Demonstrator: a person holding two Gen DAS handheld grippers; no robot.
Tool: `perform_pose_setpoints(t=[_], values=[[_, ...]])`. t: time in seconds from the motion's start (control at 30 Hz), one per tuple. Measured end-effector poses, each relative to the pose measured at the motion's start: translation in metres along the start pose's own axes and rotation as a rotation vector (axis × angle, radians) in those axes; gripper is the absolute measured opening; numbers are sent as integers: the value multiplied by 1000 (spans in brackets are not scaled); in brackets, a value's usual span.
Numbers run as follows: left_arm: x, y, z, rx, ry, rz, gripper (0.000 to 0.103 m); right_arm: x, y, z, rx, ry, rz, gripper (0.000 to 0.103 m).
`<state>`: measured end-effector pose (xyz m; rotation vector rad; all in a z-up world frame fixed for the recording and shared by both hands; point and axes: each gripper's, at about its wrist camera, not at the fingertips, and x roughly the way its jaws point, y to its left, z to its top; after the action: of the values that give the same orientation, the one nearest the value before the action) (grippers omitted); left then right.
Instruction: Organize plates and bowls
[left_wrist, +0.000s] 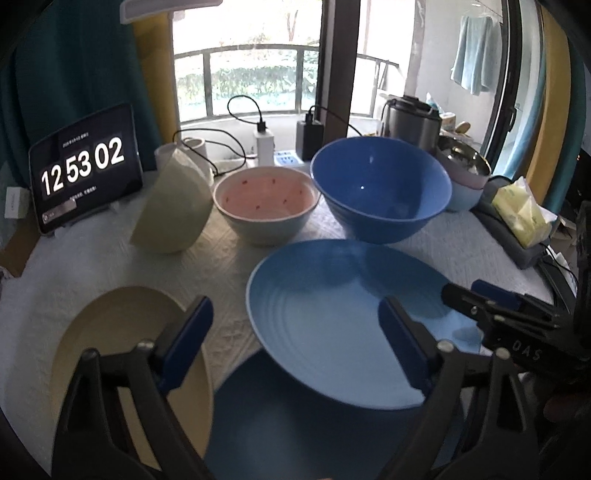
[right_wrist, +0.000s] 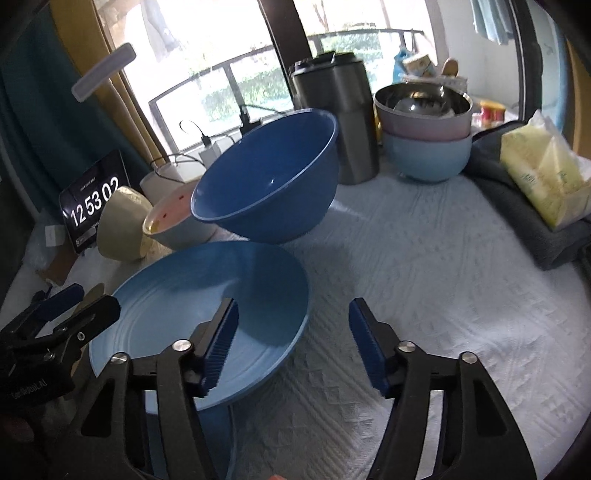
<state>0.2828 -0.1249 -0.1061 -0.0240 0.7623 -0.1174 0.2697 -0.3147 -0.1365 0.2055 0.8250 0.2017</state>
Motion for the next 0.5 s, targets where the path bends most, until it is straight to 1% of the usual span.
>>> perform_pose_setpoints(t=[0.07, 0.13, 0.17, 0.2, 0.27, 0.33, 0.37, 0.4, 0.5], values=[[3, -1, -2, 2, 11, 5, 84, 4, 1, -1, -2, 14, 1, 62], [6, -1, -4, 5, 25, 6, 74, 9, 3, -3, -9, 35, -3, 58], [8, -1, -5, 5, 37, 0, 65, 12, 3, -4, -9, 50, 0, 58], [11, -1, -6, 1, 48, -1, 59, 15, 3, -5, -7, 62, 2, 58], [13, 1, -6, -6, 50, 6, 56, 18, 3, -7, -4, 75, 3, 55], [14, 3, -7, -8, 51, 11, 52, 18, 4, -9, -2, 74, 9, 46], [14, 3, -7, -7, 52, 16, 50, 18, 5, -9, -4, 72, 11, 44], [15, 3, -8, -5, 52, 20, 49, 18, 6, -10, -8, 70, 10, 40], [14, 4, -8, -6, 50, 22, 45, 16, 9, -11, -8, 64, -7, 37]])
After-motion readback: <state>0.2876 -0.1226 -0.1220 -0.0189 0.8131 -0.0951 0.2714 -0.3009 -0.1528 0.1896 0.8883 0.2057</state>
